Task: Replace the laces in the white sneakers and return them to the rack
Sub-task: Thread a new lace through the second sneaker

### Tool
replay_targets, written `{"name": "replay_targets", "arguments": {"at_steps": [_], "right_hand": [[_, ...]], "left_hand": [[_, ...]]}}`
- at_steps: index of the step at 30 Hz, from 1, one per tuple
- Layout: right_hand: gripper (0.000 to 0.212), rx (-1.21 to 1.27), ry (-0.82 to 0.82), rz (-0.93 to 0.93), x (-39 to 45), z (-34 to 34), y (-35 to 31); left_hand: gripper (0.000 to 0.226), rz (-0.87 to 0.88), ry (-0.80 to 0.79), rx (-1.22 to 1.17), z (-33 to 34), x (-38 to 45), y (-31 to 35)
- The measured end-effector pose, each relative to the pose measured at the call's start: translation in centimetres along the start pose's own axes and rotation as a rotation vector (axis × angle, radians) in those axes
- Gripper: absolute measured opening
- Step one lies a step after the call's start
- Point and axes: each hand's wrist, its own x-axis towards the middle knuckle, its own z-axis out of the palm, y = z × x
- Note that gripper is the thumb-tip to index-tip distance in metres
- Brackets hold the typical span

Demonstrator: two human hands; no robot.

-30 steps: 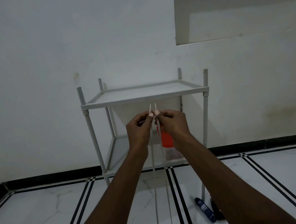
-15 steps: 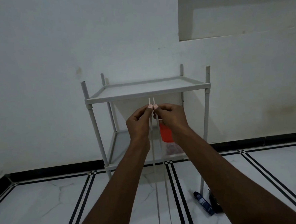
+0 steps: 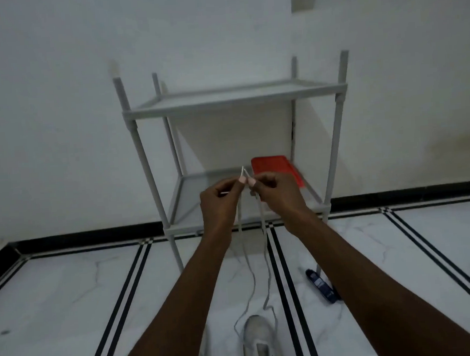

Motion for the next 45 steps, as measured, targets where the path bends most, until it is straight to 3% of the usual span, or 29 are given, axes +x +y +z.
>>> {"name": "replay_targets", "arguments": {"at_steps": [8,11,13,15,20,23,26,31,38,45], "right_hand": [[0.005,-0.169,-0.174,0.177,-8.7,1.7,19.1],[0.004,-0.246,-0.317,0.252,-11.9,2.6,23.8],[0.006,-0.300,-0.387,0.255,-13.8,3.0,25.7],[0.007,-0.333,-0.439,0.255,-15.2,3.6,27.6],[0.011,-0.419,-0.512,0.305,-17.2,4.8,30.0],[0.008,-0.436,-0.490,0.334,-17.9,5.0,31.2],[0.004,-0.441,-0.486,0.344,-18.4,5.0,31.9],[0.007,-0.454,-0.504,0.299,-19.3,5.9,32.3],[0.008,-0.496,-0.497,0.283,-19.8,6.8,32.8],[0.011,-0.478,-0.495,0.310,-19.5,7.1,33.1]], "left_hand": [[0.005,-0.332,0.024,0.281,-4.6,-8.7,-19.2],[0.010,-0.481,0.032,0.337,-5.3,-11.9,-24.7],[0.036,-0.508,0.033,0.411,-5.6,-13.8,-26.5],[0.055,-0.509,0.012,0.458,-5.5,-15.7,-27.7],[0.017,-0.491,0.007,0.636,-5.7,-19.5,-28.3],[0.029,-0.560,-0.145,0.689,-5.6,-20.8,-28.9],[0.028,-0.526,-0.135,0.723,-5.8,-21.5,-29.2],[0.016,-0.457,-0.069,0.632,-6.3,-22.0,-29.6],[0.017,-0.572,0.050,0.387,-6.5,-22.7,-30.8],[0.027,-0.632,-0.025,0.348,-7.0,-22.7,-31.3]]}}
